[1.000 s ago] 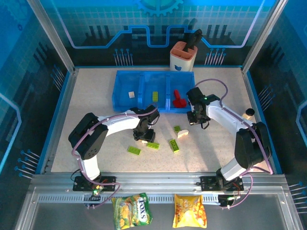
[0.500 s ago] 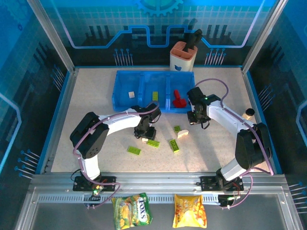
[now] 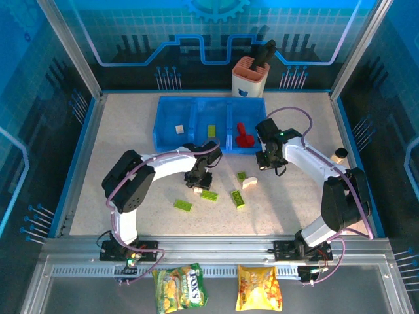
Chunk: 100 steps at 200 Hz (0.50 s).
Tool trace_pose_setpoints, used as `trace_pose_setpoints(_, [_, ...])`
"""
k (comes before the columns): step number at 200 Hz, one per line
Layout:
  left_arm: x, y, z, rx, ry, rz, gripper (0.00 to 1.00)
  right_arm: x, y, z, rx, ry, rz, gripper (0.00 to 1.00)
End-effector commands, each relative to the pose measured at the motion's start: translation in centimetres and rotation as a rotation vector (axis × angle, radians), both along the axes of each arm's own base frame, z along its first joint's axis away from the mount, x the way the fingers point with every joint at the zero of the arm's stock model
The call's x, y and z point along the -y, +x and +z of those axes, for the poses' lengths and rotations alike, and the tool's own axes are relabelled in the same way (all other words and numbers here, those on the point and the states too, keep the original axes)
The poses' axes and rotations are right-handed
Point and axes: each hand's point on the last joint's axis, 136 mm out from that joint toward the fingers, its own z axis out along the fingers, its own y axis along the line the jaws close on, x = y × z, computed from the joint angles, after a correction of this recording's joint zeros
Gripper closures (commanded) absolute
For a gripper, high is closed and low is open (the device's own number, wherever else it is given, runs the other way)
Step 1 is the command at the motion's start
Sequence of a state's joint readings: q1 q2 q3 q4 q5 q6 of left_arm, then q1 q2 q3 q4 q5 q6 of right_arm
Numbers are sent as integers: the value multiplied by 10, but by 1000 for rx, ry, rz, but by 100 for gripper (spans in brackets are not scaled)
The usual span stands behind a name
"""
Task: Sort the legos into containers by color
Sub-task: Pick up the lego from the center of the table.
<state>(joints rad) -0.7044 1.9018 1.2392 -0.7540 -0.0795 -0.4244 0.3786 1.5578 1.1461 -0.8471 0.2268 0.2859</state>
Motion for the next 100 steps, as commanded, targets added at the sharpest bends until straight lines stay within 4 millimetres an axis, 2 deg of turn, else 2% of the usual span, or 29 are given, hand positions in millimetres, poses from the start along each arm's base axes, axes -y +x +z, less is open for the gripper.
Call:
trace_pose_setpoints(1, [-1, 3, 5, 7, 24, 8, 59, 3, 0, 3, -11, -1, 1, 68])
trace_pose_setpoints(51, [-1, 7, 22, 47, 6, 8, 64, 4, 1, 5, -9, -2, 4, 68])
trace_pose_setpoints(100, [-4, 11, 45, 104, -6, 13, 64, 5, 0, 10, -6, -6, 3, 68])
